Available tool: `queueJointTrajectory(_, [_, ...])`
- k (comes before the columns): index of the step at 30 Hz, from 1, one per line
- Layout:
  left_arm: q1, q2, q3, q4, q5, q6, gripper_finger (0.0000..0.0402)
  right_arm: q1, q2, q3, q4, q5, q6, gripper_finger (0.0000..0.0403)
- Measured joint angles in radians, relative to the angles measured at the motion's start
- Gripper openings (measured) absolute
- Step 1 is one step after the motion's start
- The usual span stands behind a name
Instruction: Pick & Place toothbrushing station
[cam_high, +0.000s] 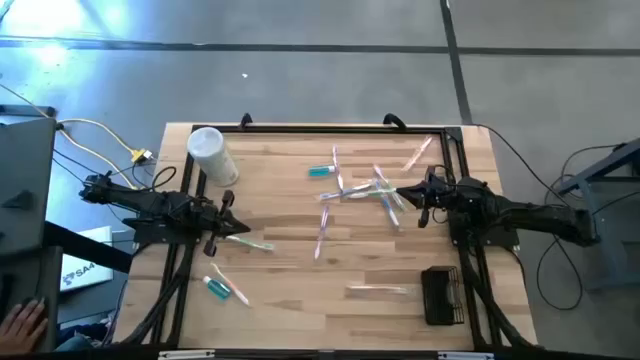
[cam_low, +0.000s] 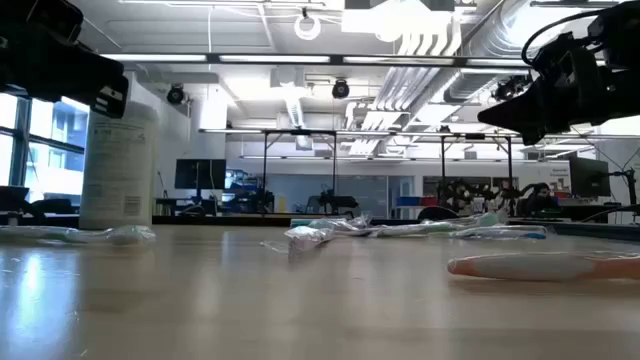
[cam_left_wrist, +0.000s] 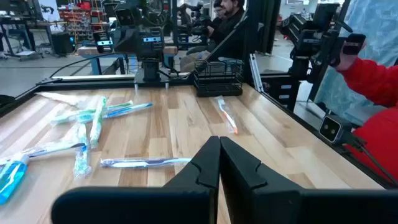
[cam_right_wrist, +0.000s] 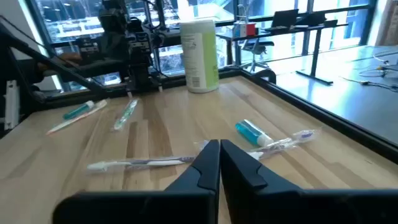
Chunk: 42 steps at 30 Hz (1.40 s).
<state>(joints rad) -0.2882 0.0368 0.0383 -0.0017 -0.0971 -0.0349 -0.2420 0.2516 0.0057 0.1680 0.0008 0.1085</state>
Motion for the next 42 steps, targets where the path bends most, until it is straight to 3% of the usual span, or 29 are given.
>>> queueJointTrajectory(10, [0.0, 0.0, 0.0, 0.002, -0.013, 0.006, 0.0006, -0.001, 0.0, 0.0, 0.013, 0.09, 0.0, 0.0004])
queueJointTrajectory(30, [0.0, 0.0, 0.0, 0.001, -0.026, 0.004, 0.0006, -0.001, 0.0, 0.0, 0.004, 0.075, 0.001, 0.0004])
queueJointTrajectory(36, [0.0, 0.0, 0.0, 0.0, -0.026, 0.004, 0.0006, 0.0, 0.0, 0.0, 0.007, 0.037, 0.103, 0.0004])
queueJointTrajectory(42, [0.0, 0.0, 0.0, 0.0, -0.026, 0.004, 0.0006, 0.0, 0.0, 0.0, 0.033, 0.022, 0.082, 0.0004])
